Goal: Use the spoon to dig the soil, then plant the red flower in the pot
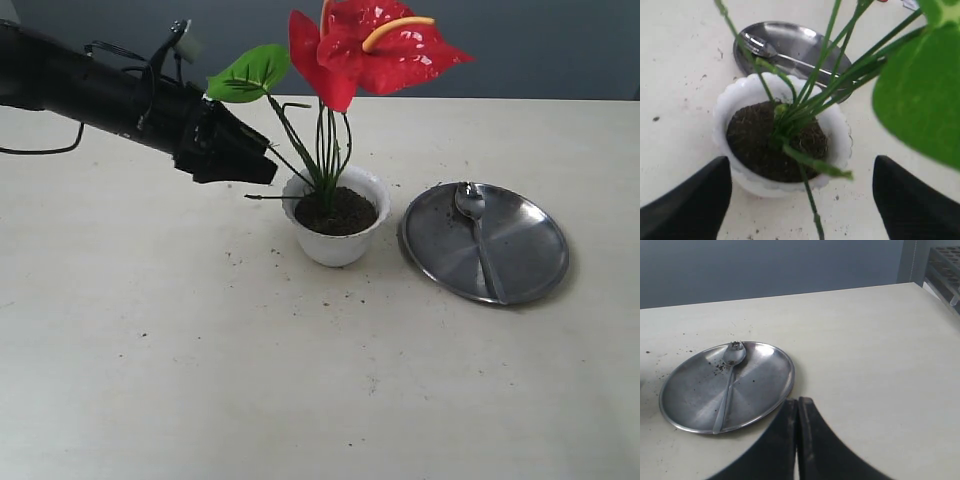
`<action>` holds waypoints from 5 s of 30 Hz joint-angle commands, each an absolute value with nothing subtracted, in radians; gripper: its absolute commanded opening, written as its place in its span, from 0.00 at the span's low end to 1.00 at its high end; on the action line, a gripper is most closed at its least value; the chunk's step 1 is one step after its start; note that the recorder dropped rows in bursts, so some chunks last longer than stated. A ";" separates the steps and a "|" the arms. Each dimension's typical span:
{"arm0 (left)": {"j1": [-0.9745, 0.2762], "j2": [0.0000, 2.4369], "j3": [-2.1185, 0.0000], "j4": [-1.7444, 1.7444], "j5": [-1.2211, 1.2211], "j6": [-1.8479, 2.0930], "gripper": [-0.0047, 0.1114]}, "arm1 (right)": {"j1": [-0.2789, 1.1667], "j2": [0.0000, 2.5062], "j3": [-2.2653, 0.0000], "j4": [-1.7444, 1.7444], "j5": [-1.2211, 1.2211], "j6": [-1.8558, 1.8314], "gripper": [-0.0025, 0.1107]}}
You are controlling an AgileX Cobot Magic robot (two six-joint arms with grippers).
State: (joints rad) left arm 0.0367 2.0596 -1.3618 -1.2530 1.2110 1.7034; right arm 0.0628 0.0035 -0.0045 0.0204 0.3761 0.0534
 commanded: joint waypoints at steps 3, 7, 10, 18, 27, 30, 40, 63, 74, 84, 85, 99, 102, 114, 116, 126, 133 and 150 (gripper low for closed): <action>0.092 2.032 -1.363 -1.176 1.221 1.534 0.67 | 0.066 0.000 0.000 0.021 0.364 0.049 0.02; 0.126 1.999 -1.363 -1.180 1.221 1.490 0.58 | 0.066 0.000 0.000 0.021 0.364 0.049 0.02; 0.150 1.963 -1.363 -1.181 1.221 1.490 0.44 | 0.066 0.000 0.000 0.021 0.364 0.049 0.02; 0.167 1.832 -1.363 -1.186 1.004 1.327 0.33 | 0.066 0.000 0.000 0.021 0.364 0.049 0.02; 0.167 1.677 -1.363 -1.066 0.705 1.096 0.26 | 0.066 0.000 0.000 0.021 0.366 0.049 0.02; 0.167 1.632 -1.363 -1.026 0.671 0.986 0.12 | 0.066 0.000 0.000 0.021 0.366 0.049 0.02; 0.167 1.493 -1.363 -0.986 0.387 0.758 0.04 | 0.066 0.000 0.000 0.021 0.364 0.049 0.02; 0.165 1.214 -1.363 -0.852 0.438 0.714 0.04 | 0.066 0.000 0.000 0.021 0.366 0.049 0.02; 0.167 1.191 -1.363 -0.672 0.386 0.716 0.04 | 0.066 0.000 0.000 0.021 0.363 0.049 0.02; 0.169 1.187 -1.363 -0.306 0.402 0.714 0.04 | 0.066 0.000 0.000 0.021 0.363 0.049 0.02; 0.170 1.187 -1.363 -0.284 0.404 0.714 0.04 | 0.066 0.000 0.000 0.021 0.363 0.049 0.02; 0.245 1.047 -1.290 -0.280 0.319 0.523 0.04 | 0.066 0.000 0.000 0.021 0.366 0.049 0.02; 0.267 1.024 -1.221 -0.280 0.282 0.410 0.04 | 0.066 0.000 0.000 0.021 0.366 0.049 0.02; 0.328 0.909 -0.891 -0.380 0.138 0.329 0.04 | 0.066 0.000 0.000 0.021 0.364 0.049 0.02; 0.328 0.866 -0.792 -0.401 0.066 0.329 0.04 | 0.066 0.000 0.000 0.021 0.364 0.049 0.02; 0.328 0.617 -0.516 -0.250 0.036 0.339 0.04 | 0.066 0.000 0.000 0.021 0.364 0.049 0.02; 0.328 0.617 -0.516 -0.309 0.071 0.335 0.04 | 0.066 0.000 0.000 0.021 0.368 0.049 0.02; 0.328 0.294 -0.232 0.000 0.043 -0.079 0.04 | 0.066 0.000 0.000 0.021 0.365 0.049 0.02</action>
